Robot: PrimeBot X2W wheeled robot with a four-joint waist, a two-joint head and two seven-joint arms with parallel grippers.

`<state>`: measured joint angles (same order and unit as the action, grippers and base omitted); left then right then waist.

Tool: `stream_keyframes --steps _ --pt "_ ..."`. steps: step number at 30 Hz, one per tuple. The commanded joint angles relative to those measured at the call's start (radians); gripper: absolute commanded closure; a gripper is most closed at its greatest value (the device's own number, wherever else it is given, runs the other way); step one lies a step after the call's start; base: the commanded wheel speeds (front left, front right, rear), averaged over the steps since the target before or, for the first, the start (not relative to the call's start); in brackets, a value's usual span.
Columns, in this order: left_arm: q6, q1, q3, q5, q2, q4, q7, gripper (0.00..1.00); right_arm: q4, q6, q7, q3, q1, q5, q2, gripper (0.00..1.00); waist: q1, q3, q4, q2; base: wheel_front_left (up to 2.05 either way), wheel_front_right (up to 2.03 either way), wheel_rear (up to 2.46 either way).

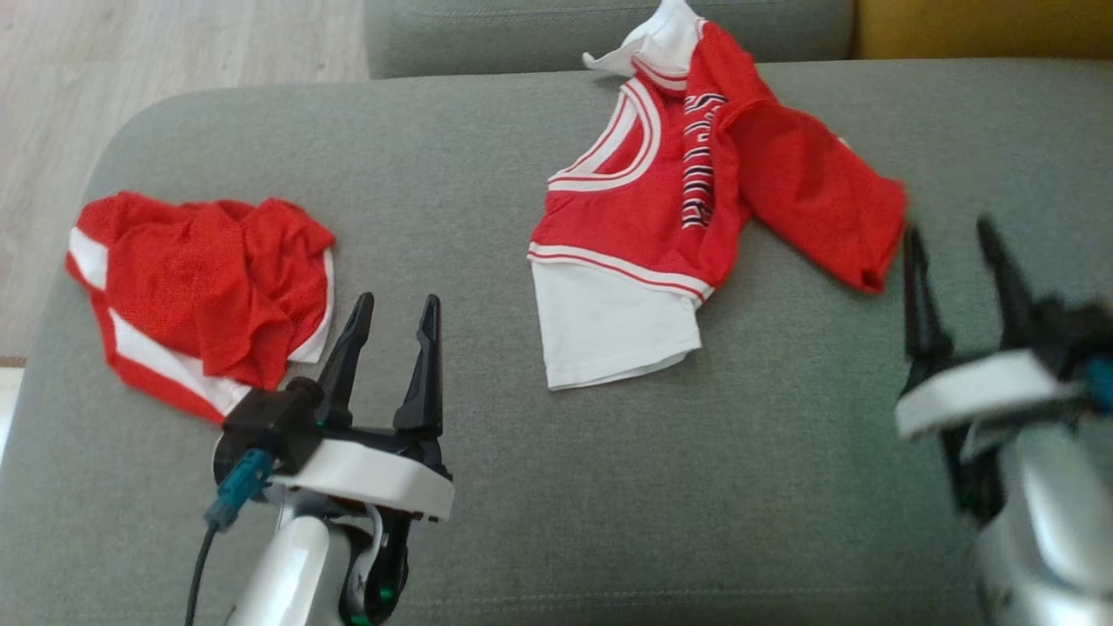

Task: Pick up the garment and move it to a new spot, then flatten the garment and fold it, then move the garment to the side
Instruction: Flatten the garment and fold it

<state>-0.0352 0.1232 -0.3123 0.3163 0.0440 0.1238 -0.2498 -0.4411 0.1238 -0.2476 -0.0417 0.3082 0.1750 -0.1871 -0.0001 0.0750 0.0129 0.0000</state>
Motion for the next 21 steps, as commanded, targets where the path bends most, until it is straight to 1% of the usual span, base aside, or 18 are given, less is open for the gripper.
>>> stream_keyframes --steps 1,2,3,4,10,15,18,21 --pt "-0.003 0.026 0.03 -0.011 0.006 -0.039 -0.012 0.0 0.037 0.007 -0.006 -0.019 0.02 -0.006 0.006 0.0 0.0001 0.0 -0.004 0.0 0.0 0.0 0.0" --pt "-0.001 0.022 0.026 -0.011 0.006 -0.038 -0.012 0.0 0.077 0.007 0.005 0.012 -0.046 -0.034 0.053 0.0 0.0001 0.005 -0.008 0.0 0.0 0.0 0.0" --pt "-0.001 0.022 0.026 -0.011 0.006 -0.038 -0.012 0.0 0.077 0.007 0.005 0.012 -0.046 -0.034 0.053 0.0 0.0001 0.005 -0.008 0.0 0.0 0.0 0.0" --pt "0.001 0.022 0.022 -0.011 0.006 -0.036 -0.012 0.0 0.108 0.007 0.018 0.037 -0.089 -0.055 0.082 0.0 0.0001 0.011 -0.01 0.0 0.0 0.0 0.0" --pt "0.006 0.03 0.013 -0.012 0.006 -0.035 -0.012 0.0 0.165 0.007 0.049 0.07 -0.11 -0.081 0.112 0.0 0.0001 0.035 0.001 0.0 0.0 0.0 0.0" --pt "0.012 0.051 -0.004 -0.01 0.006 -0.031 -0.012 0.0 0.193 0.007 0.093 0.107 -0.056 -0.087 0.11 0.0 0.0001 0.077 0.04 0.0 0.0 0.0 0.0" --pt "0.01 0.065 -0.014 -0.007 0.006 -0.03 -0.012 0.0 0.19 0.007 0.129 0.122 0.006 -0.098 0.086 0.0 0.0001 0.11 0.071 0.0 0.0 0.0 0.0" --pt "0.009 0.076 -0.021 -0.004 0.006 -0.029 -0.012 0.0 0.158 0.007 0.176 0.14 0.089 -0.102 0.059 0.0 0.0001 0.144 0.103 0.0 0.0 0.0 0.0"
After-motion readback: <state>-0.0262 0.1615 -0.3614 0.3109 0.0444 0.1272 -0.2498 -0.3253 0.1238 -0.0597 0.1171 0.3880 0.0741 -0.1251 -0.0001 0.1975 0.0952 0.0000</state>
